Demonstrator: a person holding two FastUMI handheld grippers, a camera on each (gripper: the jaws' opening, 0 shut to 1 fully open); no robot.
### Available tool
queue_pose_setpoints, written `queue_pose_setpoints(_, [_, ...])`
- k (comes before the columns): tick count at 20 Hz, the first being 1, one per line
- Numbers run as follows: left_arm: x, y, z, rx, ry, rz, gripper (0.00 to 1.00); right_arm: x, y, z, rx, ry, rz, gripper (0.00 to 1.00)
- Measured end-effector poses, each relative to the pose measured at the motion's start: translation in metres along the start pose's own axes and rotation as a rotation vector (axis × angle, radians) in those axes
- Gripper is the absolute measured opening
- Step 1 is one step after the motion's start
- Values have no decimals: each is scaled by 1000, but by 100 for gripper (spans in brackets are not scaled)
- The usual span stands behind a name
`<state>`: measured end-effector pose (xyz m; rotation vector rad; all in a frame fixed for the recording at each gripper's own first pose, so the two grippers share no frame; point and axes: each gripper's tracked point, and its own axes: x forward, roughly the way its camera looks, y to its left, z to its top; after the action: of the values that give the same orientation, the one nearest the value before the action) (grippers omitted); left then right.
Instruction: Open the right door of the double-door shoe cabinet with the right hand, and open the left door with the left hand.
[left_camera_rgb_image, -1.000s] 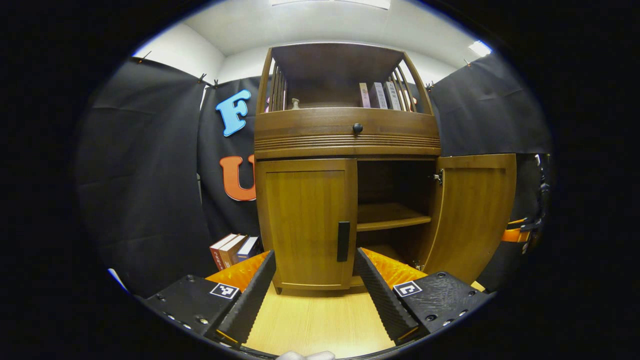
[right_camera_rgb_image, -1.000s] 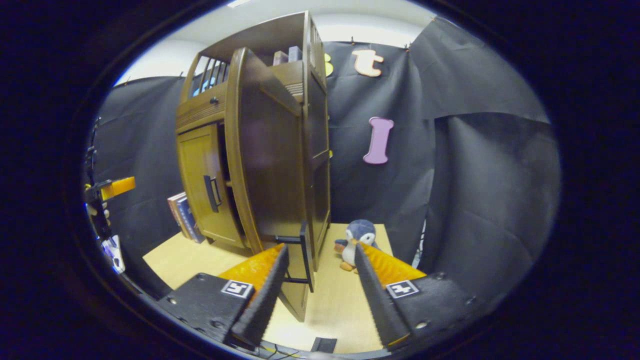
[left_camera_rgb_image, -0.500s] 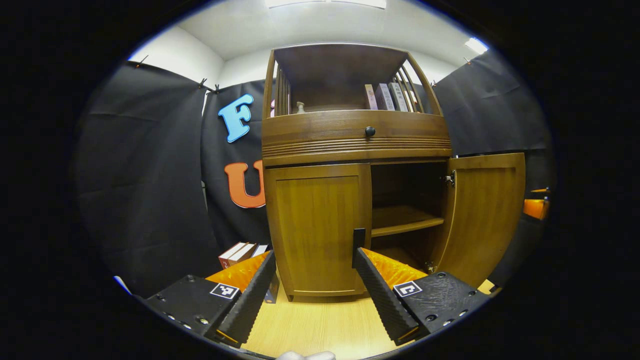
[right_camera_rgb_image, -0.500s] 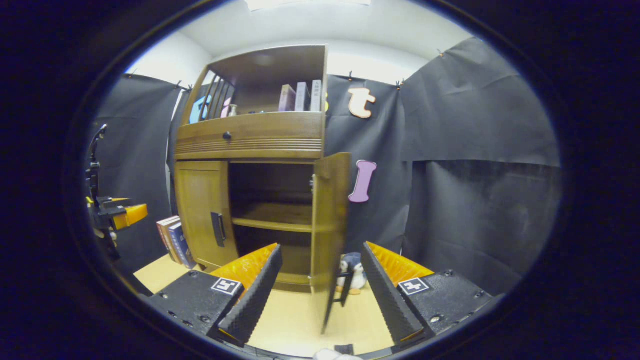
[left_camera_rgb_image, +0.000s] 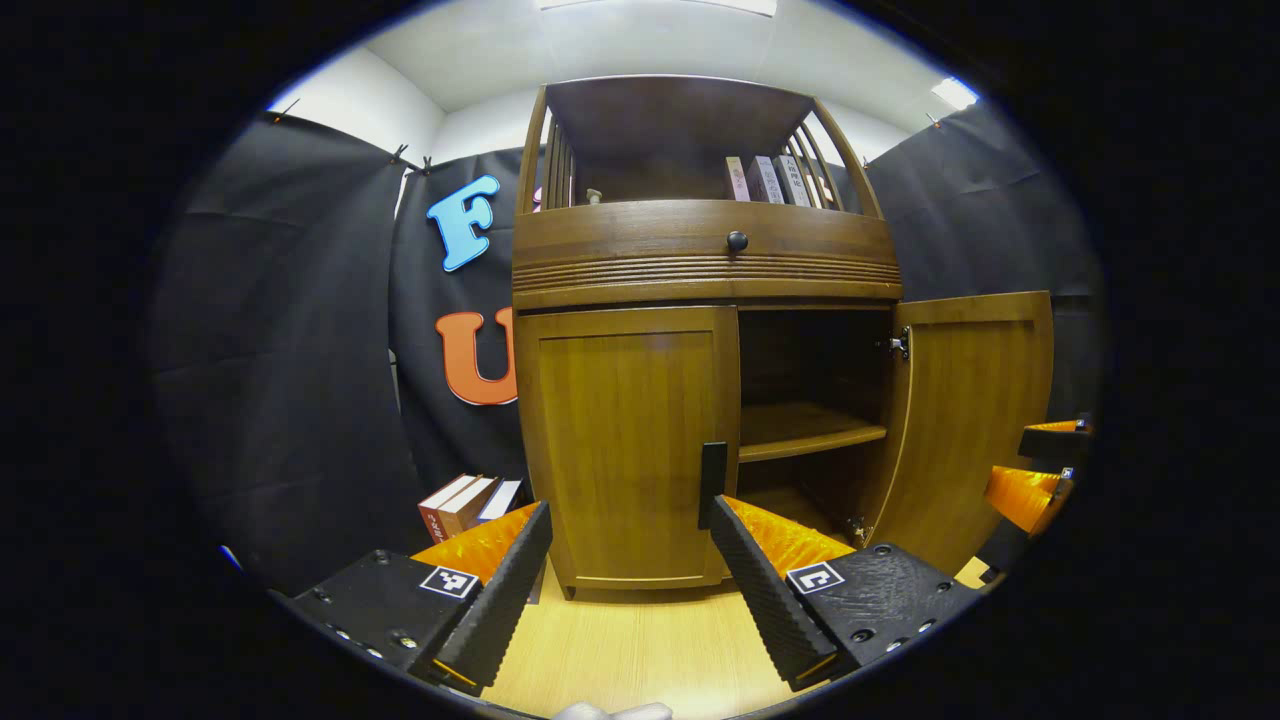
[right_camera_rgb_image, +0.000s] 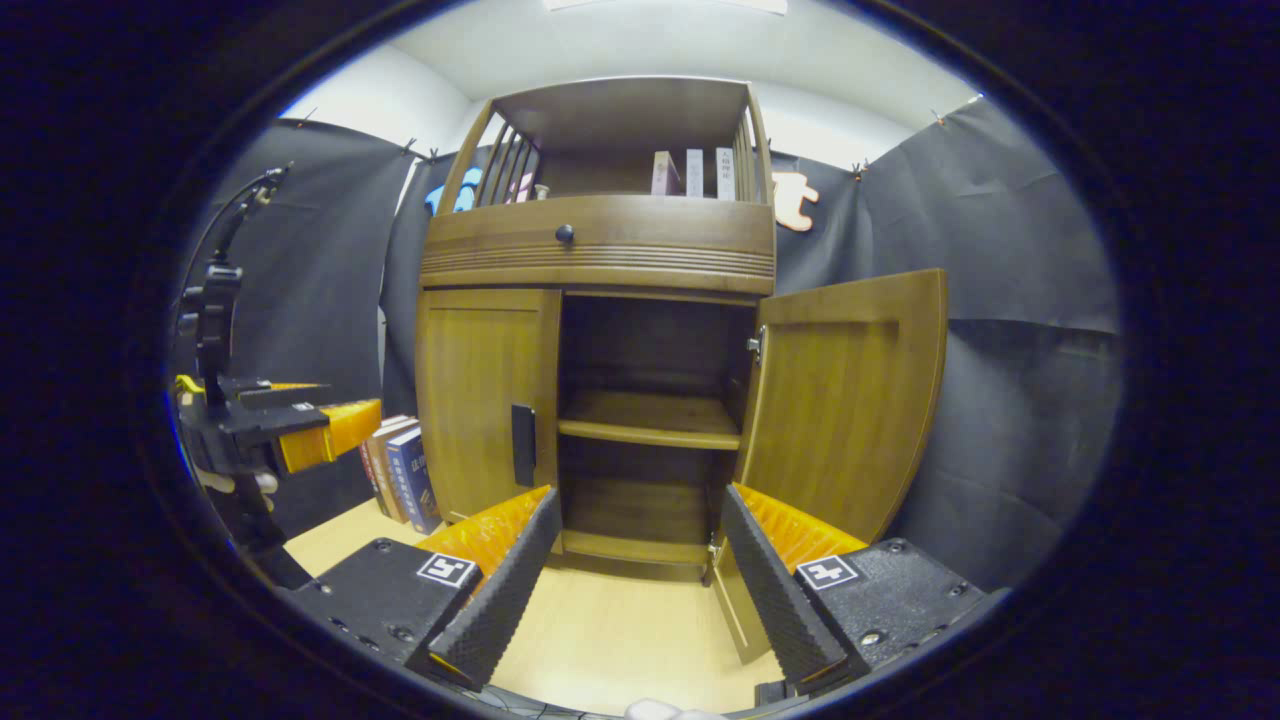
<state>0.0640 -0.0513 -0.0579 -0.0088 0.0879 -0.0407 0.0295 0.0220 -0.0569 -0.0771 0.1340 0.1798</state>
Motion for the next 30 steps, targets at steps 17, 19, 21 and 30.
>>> queue_pose_setpoints(17, [188,-80,-54,-35,-4,-112,80,11,-42,8,13,66,-213,100])
queue_pose_setpoints(19, [204,-86,-62,-30,3,-122,73,8,-42,5,2,77,-220,100])
queue_pose_setpoints(21, [213,-94,-69,-41,14,-147,74,8,-42,4,-5,84,-221,100])
queue_pose_setpoints(30, [223,-92,-73,-29,30,-156,34,11,-34,-7,-6,123,-184,100])
